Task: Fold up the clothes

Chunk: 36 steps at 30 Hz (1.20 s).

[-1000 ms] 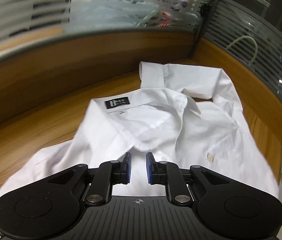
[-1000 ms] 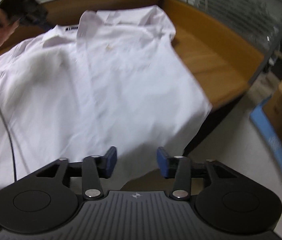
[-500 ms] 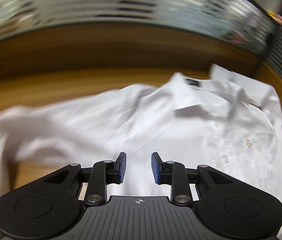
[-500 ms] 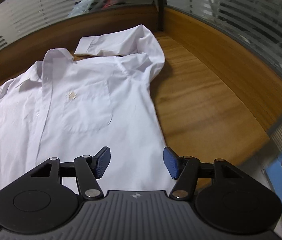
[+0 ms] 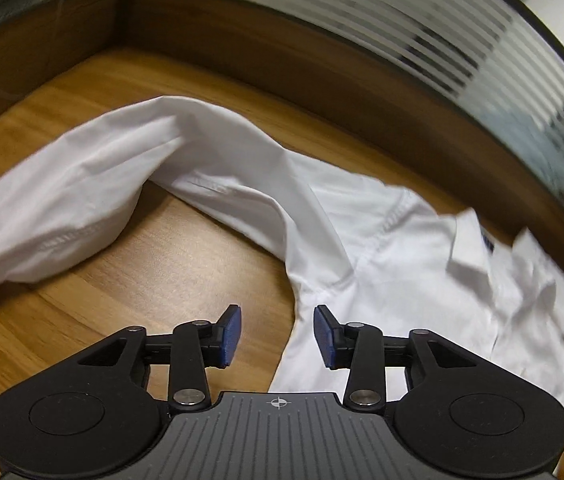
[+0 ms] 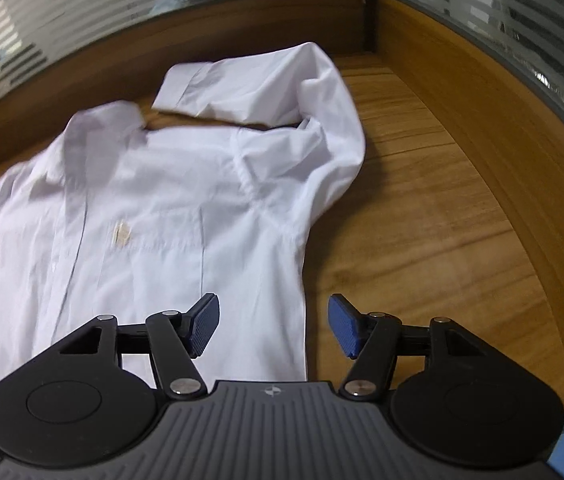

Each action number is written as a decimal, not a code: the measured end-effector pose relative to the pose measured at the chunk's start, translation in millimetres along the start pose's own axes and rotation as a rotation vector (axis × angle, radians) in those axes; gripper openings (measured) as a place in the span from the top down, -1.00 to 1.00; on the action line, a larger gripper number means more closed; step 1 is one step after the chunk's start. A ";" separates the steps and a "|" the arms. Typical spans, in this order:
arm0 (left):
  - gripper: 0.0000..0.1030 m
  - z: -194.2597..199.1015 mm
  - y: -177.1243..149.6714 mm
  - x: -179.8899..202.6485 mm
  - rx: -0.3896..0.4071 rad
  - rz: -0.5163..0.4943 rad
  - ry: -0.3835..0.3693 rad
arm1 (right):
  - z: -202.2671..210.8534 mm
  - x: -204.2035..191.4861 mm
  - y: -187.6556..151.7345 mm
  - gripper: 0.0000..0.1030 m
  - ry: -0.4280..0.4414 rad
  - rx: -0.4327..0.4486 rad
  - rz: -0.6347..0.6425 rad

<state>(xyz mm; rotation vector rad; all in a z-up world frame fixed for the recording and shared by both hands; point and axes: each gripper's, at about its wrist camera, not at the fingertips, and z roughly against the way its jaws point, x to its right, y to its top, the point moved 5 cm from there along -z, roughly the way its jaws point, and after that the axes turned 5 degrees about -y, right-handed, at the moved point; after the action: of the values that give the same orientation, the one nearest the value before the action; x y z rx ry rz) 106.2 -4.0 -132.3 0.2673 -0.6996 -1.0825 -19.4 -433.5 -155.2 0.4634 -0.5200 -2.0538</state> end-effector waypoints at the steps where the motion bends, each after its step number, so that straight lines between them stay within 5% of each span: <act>1: 0.13 -4.3 2.6 -1.6 0.003 0.016 -0.001 | -4.7 2.8 6.5 -0.30 0.003 -0.005 -0.018; 9: 0.14 -53.5 23.4 -2.1 -0.006 0.147 -0.034 | -47.8 35.9 43.4 -0.27 0.012 -0.044 -0.228; 16: 0.18 -90.9 38.0 4.4 -0.018 0.231 -0.042 | -95.2 52.7 57.0 0.33 0.086 -0.126 -0.437; 20: 0.93 -102.1 39.5 6.1 -0.028 0.208 -0.006 | -107.1 47.0 66.6 0.82 0.070 -0.134 -0.434; 23: 0.94 -105.3 41.8 4.8 -0.016 0.156 0.046 | -110.9 42.5 73.4 0.94 0.017 -0.121 -0.387; 26: 0.91 -104.0 48.1 -2.8 -0.023 0.175 0.077 | -113.8 40.2 79.3 0.90 -0.042 -0.105 -0.354; 29: 0.66 -91.9 54.5 2.3 -0.042 0.120 0.084 | -109.8 31.5 84.3 0.80 -0.104 -0.105 -0.257; 32: 0.32 -66.7 55.2 17.7 -0.023 0.024 0.080 | -93.4 13.1 92.2 0.26 -0.194 -0.059 -0.088; 36: -0.03 -43.6 48.8 50.2 0.005 -0.175 0.078 | -66.6 -27.4 107.6 0.08 -0.176 0.029 0.126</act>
<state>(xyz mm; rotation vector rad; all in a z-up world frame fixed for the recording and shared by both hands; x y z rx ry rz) 183.3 -31.1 -120.2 0.3785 -0.6173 -1.2300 104.0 -472.6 -150.6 0.2607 -0.6686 -1.9779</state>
